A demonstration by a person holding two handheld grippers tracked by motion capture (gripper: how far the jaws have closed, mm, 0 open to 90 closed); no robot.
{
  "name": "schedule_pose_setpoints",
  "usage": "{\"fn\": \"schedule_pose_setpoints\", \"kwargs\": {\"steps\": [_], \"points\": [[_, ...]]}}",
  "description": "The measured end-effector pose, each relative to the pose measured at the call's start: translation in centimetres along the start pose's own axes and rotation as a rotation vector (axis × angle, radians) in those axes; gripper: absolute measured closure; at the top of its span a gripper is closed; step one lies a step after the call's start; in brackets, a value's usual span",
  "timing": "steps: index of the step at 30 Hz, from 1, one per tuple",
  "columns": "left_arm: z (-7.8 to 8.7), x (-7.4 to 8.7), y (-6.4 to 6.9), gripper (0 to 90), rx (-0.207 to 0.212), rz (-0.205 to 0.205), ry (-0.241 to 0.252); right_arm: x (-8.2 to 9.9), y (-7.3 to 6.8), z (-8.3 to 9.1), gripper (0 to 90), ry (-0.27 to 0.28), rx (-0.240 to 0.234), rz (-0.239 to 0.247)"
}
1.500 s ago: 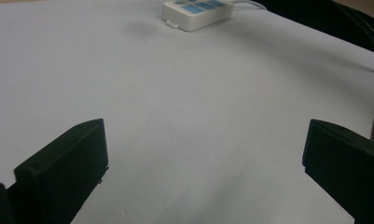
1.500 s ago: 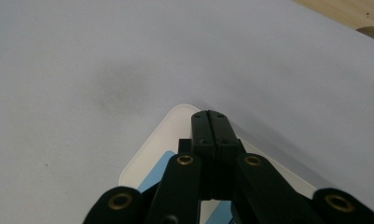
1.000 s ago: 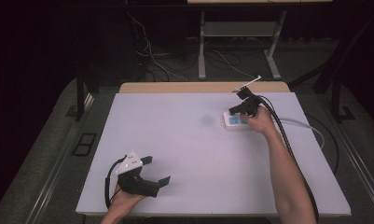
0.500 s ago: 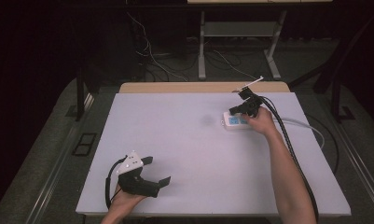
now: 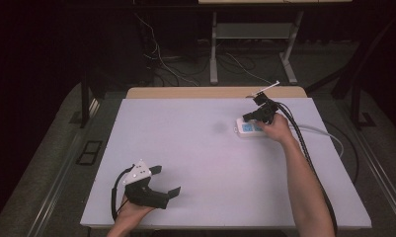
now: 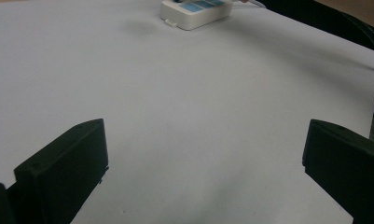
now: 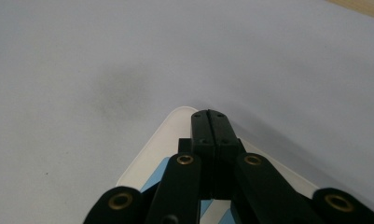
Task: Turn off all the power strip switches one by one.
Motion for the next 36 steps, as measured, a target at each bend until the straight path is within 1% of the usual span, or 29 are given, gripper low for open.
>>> {"fn": "schedule_pose_setpoints", "kwargs": {"steps": [5, 9, 13, 18, 22, 23, 26, 29, 30, 35, 36], "points": [[0.0, 0.0, 0.0, 0.0, -0.001, 0.001, 0.000, 0.1, 0.1, 0.0, 90.0, 0.000, -0.004, 0.000], [-0.1, 0.0, 0.0, 0.0, 0.000, -0.002, -0.001, 0.0, 0.0, 0.0, 90.0, -0.003, 0.002, 0.008], [0.0, 0.0, -0.1, 0.0, -0.002, 0.000, -0.001, 0.1, 0.0, 0.0, 90.0, 0.000, -0.002, 0.003], [0.0, 0.0, -0.1, 0.0, -0.001, 0.000, -0.002, 0.0, -0.1, 0.0, 90.0, -0.001, 0.010, 0.027], [-0.1, 0.1, -0.2, 0.0, -0.004, -0.001, -0.006, -0.1, -0.2, 0.1, 90.0, -0.006, 0.022, 0.029], [-0.1, 0.1, -0.2, 0.0, -0.005, 0.001, -0.005, -0.4, -0.3, 0.3, 90.0, 0.011, 0.019, 0.025], [-0.1, 0.1, -0.2, 0.0, -0.005, -0.002, -0.005, -0.5, -0.4, 0.7, 90.0, -0.002, 0.027, 0.045], [-0.1, 0.1, -0.1, 0.0, -0.004, -0.003, -0.006, -0.9, -0.7, 1.5, 90.0, 0.020, 0.015, 0.042], [-0.1, 0.1, -0.1, 0.0, -0.004, -0.002, -0.005, -1.1, -0.8, 1.7, 90.0, 0.029, 0.013, 0.049], [-0.2, 0.1, 0.0, 0.0, -0.002, -0.003, -0.003, -1.4, -1.4, 2.9, 89.7, 0.037, 0.025, 0.070], [-0.2, 0.0, 0.0, 0.0, -0.002, -0.002, -0.003, -1.4, -1.5, 3.2, 88.3, 0.042, 0.023, 0.070]]}}
Point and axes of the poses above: each handheld gripper's, and its own axes: z roughly backward along the jaws, x roughly out of its underside, y roughly to its right, the point moved 9 cm from there along -z, roughly forward along the jaws, and after that the axes turned 15 degrees about y, right-handed, at the moved point
